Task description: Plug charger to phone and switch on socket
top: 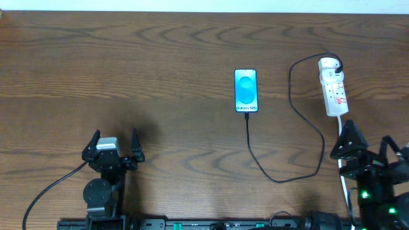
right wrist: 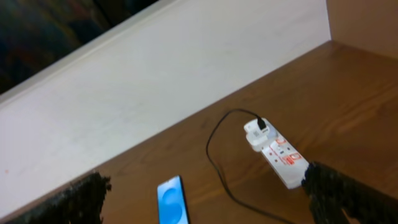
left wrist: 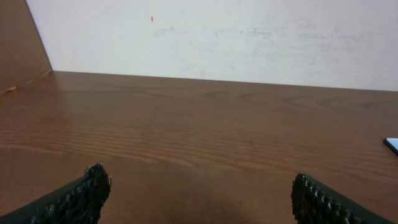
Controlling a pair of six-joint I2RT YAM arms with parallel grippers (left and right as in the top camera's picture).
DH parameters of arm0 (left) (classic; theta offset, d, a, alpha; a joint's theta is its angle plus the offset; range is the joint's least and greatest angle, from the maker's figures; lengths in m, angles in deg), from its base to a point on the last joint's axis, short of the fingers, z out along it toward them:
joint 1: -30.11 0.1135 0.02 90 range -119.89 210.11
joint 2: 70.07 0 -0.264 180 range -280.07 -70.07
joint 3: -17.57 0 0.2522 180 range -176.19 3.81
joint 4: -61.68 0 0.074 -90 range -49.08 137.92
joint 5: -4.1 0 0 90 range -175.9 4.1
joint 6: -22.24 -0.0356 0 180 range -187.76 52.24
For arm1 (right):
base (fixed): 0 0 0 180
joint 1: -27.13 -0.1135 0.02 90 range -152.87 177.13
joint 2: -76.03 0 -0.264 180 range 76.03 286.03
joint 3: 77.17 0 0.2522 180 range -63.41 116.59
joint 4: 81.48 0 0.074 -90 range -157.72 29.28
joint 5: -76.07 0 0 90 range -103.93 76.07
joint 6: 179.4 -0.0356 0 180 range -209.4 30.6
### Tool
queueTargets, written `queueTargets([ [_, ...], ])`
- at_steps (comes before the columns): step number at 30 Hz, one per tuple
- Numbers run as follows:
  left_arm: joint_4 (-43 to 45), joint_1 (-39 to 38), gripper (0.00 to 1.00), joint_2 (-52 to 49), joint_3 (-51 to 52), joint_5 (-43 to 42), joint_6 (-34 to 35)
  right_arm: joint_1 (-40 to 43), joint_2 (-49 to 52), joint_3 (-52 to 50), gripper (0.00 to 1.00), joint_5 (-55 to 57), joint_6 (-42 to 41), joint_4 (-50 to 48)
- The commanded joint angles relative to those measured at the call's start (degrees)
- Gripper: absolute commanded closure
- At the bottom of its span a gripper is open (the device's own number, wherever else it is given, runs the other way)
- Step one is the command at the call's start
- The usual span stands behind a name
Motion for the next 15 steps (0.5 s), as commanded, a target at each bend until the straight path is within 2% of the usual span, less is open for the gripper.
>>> queueTargets([
  [1,-1.9,0.2,0.05,0.4,1.0,-0.7,-1.0,-0.6,-5.1,-8.2,0.01,0.3,0.1,-3.4],
  [15,-1.9,0.2,0.05,0.4,1.0,-0.7,-1.0,-0.6,-18.7,-37.4,0.01,0.2,0.2,-31.1],
])
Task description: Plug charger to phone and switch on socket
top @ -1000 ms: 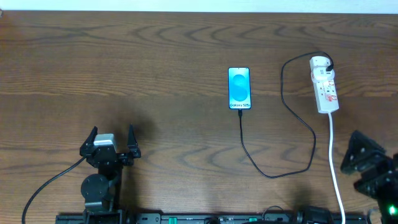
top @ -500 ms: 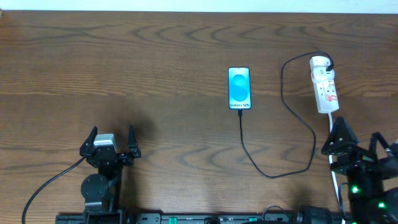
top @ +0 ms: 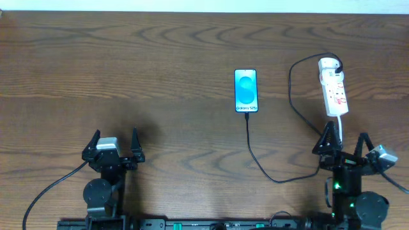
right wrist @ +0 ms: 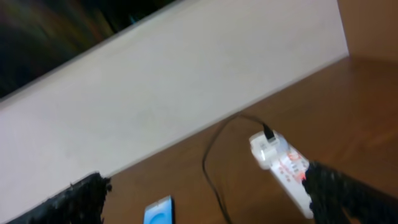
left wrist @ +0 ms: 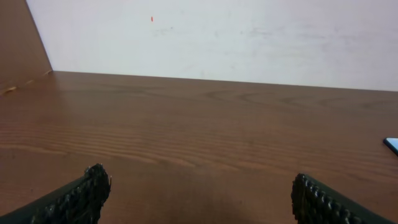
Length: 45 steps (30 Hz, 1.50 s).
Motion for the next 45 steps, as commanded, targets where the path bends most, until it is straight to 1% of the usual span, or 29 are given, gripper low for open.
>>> queueTargets([
  [1,-1.9,0.2,0.05,0.4,1.0,-0.7,-1.0,-0.6,-2.8,-6.1,0.01,0.2,0.2,-5.1],
  [5,-1.9,0.2,0.05,0.4,1.0,-0.7,-1.0,-0.6,-2.7,-11.1,0.01,0.2,0.2,-11.2],
  [6,-1.9,0.2,0.05,0.4,1.0,-0.7,-1.0,-0.6,-2.7,-13.6,0.01,0.3,0.2,-14.8],
  [9,-1.9,0.2,0.05,0.4,1.0,-0.7,-1.0,-0.6,-2.8,-16.3,0.01,0.4,0.2,-18.6],
  [17,-1.9,0.2,0.05,0.4,1.0,-0.7,-1.0,-0.6,-2.8,-16.2,0.01,4.5,0.2,-17.9],
  [21,-1.9,0.2,0.05,0.4,1.0,-0.7,-1.0,-0.6,-2.8,-16.2,0.01,4.9,0.9,-13.9],
  [24,-1.9,0.2,0.05,0.4,1.0,-0.7,-1.0,-0.6,-2.8,-16.2,0.01,4.7,5.2,-8.3],
  [25,-1.9,0.2,0.05,0.4,1.0,-0.7,-1.0,-0.6,-2.7,-16.3,0.01,3.9,7.5,-7.7],
  [27,-1.9,0.2,0.05,0.4,1.0,-0.7,-1.0,-0.6,-2.8,-16.3,0.01,-0.1,16.4,-7.6],
  [29,-1.9,0.2,0.05,0.4,1.0,-0.7,-1.0,-0.6,-2.8,-16.3,0.01,-1.3,19.1,-7.6],
  [45,-1.9,0.2,0.05,0.4,1.0,-0.7,-1.0,-0.6,-2.8,-16.3,0.01,-1.1,19.6,-7.6],
])
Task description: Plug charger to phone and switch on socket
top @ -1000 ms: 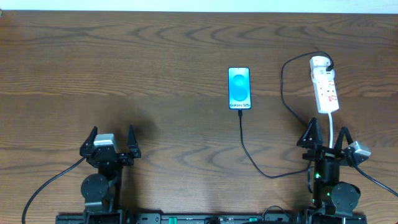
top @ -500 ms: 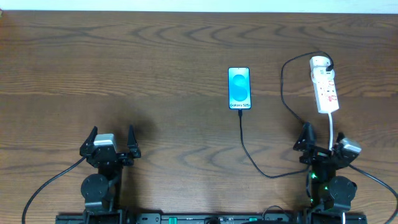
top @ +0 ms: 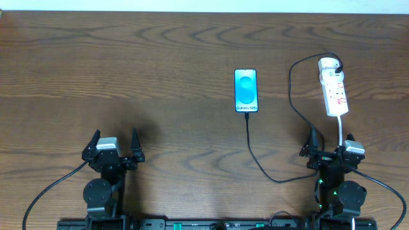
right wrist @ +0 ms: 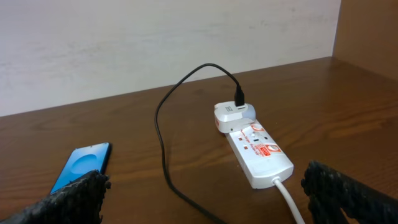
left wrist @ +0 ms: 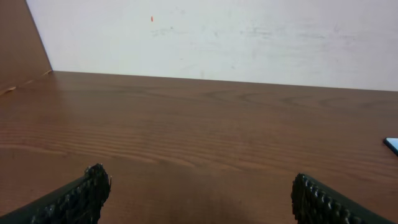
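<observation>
A phone (top: 246,90) with a lit blue screen lies face up at the table's middle back, also seen in the right wrist view (right wrist: 83,165). A black charger cable (top: 262,163) runs from the phone's near end in a loop to a white adapter (right wrist: 234,114) plugged into the white power strip (top: 333,94). The strip (right wrist: 258,151) has red-marked switches. My right gripper (top: 328,148) stands open near the front edge, just in front of the strip. My left gripper (top: 114,145) stands open at the front left, holding nothing.
The strip's white lead (top: 346,130) runs toward the front beside my right arm. A pale wall (left wrist: 217,37) backs the wooden table (top: 128,70). A brown side panel (right wrist: 370,37) stands at the right.
My right gripper has moved left and now points straight at the power strip, level with the table. The left arm, phone, cable and strip have not moved.
My right gripper was open at the far right front corner, tilted and looking up at the wall. Then it was further left, nearer the strip's near end. Now it sits square in front of the strip. My left gripper stayed open and still throughout.
</observation>
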Controlling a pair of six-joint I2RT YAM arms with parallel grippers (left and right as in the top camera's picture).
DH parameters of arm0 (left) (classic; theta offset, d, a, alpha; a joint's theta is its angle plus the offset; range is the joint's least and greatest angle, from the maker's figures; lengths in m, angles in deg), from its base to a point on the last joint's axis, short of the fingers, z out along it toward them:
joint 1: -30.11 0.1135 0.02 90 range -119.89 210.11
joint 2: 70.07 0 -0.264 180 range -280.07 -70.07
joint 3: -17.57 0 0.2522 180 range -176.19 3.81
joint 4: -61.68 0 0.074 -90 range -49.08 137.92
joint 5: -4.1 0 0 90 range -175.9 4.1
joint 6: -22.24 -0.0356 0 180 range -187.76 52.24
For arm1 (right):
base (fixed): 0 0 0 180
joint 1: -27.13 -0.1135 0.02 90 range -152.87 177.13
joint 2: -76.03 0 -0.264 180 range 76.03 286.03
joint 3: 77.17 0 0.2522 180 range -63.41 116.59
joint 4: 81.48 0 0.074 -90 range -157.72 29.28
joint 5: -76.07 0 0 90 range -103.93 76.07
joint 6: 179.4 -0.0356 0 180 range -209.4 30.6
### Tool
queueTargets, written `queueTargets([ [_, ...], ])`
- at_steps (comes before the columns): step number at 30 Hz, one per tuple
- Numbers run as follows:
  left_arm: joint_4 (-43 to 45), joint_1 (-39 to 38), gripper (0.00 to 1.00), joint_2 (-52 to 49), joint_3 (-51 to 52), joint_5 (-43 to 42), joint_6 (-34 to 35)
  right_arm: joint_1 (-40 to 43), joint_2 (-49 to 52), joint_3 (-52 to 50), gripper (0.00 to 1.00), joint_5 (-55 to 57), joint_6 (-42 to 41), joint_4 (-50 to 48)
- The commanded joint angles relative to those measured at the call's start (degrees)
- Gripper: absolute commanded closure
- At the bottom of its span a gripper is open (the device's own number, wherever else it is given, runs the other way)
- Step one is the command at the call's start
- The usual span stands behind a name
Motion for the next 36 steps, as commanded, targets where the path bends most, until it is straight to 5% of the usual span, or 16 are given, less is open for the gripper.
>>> queueTargets([
  [1,-1.9,0.2,0.05,0.4,1.0,-0.7,-1.0,-0.6,-0.4,-0.1,0.01,-0.8,1.3,0.2],
  [36,-1.9,0.2,0.05,0.4,1.0,-0.7,-1.0,-4.9,-0.4,-0.1,0.01,-1.3,9.0,0.2],
])
